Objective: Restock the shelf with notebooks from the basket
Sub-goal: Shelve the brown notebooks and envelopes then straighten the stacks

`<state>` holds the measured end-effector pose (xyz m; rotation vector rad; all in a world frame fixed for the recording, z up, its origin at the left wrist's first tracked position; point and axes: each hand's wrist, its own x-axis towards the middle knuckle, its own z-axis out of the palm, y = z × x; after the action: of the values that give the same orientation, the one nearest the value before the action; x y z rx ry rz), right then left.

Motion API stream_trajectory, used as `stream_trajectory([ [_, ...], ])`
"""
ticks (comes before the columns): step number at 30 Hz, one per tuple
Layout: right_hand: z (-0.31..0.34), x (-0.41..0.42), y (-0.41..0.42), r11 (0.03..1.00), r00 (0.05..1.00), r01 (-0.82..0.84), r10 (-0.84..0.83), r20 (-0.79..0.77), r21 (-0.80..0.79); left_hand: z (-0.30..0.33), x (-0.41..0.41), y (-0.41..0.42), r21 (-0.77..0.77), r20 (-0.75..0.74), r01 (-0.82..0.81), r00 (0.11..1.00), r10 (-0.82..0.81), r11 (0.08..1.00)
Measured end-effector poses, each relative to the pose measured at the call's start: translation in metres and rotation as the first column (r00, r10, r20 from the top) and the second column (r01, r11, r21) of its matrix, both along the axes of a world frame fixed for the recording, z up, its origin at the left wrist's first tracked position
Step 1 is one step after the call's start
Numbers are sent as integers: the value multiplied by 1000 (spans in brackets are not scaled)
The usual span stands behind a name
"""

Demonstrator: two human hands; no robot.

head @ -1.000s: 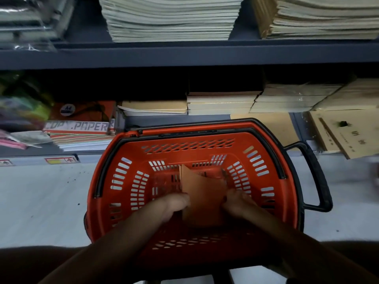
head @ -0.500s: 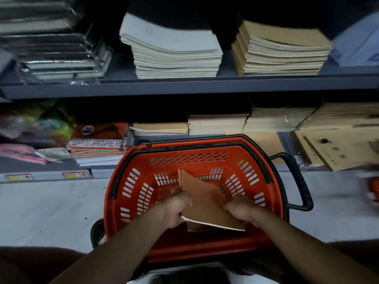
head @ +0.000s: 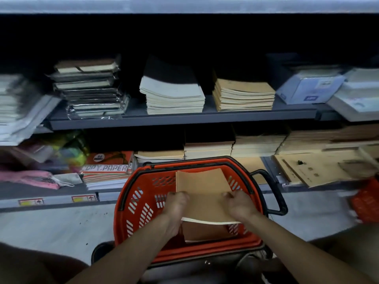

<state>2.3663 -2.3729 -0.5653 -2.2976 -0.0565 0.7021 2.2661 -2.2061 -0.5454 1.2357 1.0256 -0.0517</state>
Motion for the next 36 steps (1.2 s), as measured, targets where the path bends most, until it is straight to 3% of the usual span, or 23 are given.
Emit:
stream_trajectory([
  [6, 39, -14, -8, 998, 977, 11, -25, 213, 64, 40, -11, -11, 141, 134, 23, 990, -42, 990],
  [12, 85, -27, -18, 956, 956, 77, -151, 251, 283, 73, -21, -20, 279, 254, -17, 965, -57, 960],
  [19, 125, -26, -27, 876, 919, 71, -243, 310, 477, 113, -13, -24, 201, 430, -105, 903, 8, 974],
  [24, 141, -1, -31, 868, 886, 67, -279, 371, 492, 137, 10, -25, 212, 495, -100, 869, -18, 972],
  [36, 167, 90, -42, 783, 783, -29, -369, 501, 621, 179, 97, -6, 471, 559, 36, 760, -330, 881],
])
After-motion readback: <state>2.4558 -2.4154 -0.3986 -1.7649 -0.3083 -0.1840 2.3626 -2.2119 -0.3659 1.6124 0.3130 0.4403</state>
